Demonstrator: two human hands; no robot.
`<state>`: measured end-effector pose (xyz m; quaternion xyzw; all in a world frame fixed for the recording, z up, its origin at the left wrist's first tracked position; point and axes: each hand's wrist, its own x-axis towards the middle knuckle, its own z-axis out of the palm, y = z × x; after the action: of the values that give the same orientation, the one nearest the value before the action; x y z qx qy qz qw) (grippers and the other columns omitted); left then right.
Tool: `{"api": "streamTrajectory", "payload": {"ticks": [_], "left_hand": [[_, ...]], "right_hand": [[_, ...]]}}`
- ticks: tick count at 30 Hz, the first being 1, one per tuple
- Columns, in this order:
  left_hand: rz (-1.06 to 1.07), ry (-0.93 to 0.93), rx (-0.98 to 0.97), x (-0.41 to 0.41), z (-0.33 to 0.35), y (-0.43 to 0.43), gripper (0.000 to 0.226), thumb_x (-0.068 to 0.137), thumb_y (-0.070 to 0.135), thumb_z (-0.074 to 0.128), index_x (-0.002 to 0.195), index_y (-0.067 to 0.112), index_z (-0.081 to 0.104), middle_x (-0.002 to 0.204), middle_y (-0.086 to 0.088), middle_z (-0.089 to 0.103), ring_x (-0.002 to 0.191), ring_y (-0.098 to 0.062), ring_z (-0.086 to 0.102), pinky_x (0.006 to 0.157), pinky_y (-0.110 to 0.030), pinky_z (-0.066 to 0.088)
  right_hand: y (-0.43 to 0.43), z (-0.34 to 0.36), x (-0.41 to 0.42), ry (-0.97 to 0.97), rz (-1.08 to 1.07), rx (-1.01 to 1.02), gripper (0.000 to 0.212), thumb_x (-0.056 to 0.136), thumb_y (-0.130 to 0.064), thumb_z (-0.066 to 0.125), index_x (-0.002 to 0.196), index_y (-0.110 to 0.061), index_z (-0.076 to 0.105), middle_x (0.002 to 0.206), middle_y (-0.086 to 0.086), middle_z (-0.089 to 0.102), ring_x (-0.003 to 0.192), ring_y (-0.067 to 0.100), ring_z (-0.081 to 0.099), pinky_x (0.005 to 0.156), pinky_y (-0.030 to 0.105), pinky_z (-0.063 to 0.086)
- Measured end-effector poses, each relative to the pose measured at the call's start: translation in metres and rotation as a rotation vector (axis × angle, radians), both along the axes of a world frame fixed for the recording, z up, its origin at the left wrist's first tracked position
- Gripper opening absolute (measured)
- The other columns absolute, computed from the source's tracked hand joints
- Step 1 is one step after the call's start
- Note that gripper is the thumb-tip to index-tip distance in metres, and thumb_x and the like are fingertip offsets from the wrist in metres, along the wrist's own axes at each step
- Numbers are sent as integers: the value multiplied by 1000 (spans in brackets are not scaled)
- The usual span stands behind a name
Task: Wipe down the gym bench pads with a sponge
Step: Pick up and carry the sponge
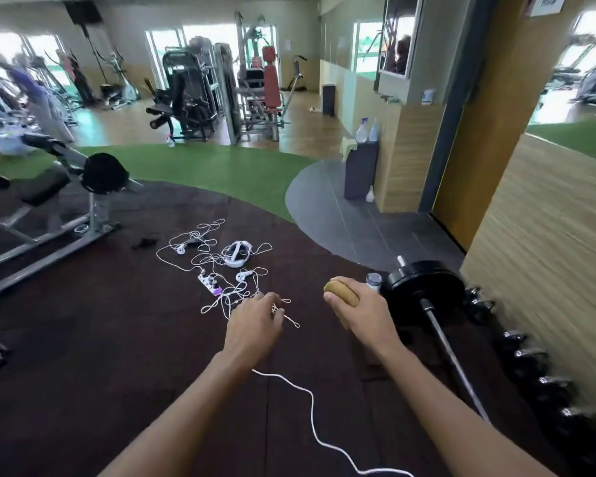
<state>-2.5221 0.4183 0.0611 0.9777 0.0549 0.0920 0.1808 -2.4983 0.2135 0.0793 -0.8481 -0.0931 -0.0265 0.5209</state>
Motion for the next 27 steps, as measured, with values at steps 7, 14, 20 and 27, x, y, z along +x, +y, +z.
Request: {"api": "streamTrajectory", "payload": {"ticks": [7, 14, 20, 27], "left_hand": [[-61, -21, 4, 277, -27, 49, 23, 92, 31, 52, 109, 21, 64, 105, -2, 66, 105, -27, 60, 85, -40, 48], [-105, 40, -21, 531, -16, 80, 24, 91, 33, 51, 109, 23, 63, 108, -2, 68, 107, -27, 61, 88, -42, 50], [-123, 59, 27, 747, -31, 93, 28, 94, 31, 49, 117, 22, 62, 113, -3, 65, 110, -29, 58, 90, -39, 46], [-110, 67, 58, 1022, -30, 92, 29, 94, 30, 49, 119, 19, 61, 116, -5, 66, 110, -29, 60, 88, -39, 46]], "right_hand": [[45, -27, 265, 6, -28, -55, 22, 86, -37, 73, 107, -39, 70, 105, -8, 70, 101, 9, 62, 92, 25, 43], [79, -12, 510, 57, -58, -52, 31, 87, -39, 72, 118, -34, 68, 110, -10, 68, 104, 7, 60, 90, 15, 42], [94, -30, 729, 30, -87, -67, 30, 88, -34, 72, 117, -28, 70, 102, -8, 65, 98, 10, 59, 82, 17, 37], [98, -48, 1007, 16, -116, -20, 34, 88, -35, 72, 120, -25, 69, 111, -3, 69, 104, 14, 62, 86, 22, 40]]}}
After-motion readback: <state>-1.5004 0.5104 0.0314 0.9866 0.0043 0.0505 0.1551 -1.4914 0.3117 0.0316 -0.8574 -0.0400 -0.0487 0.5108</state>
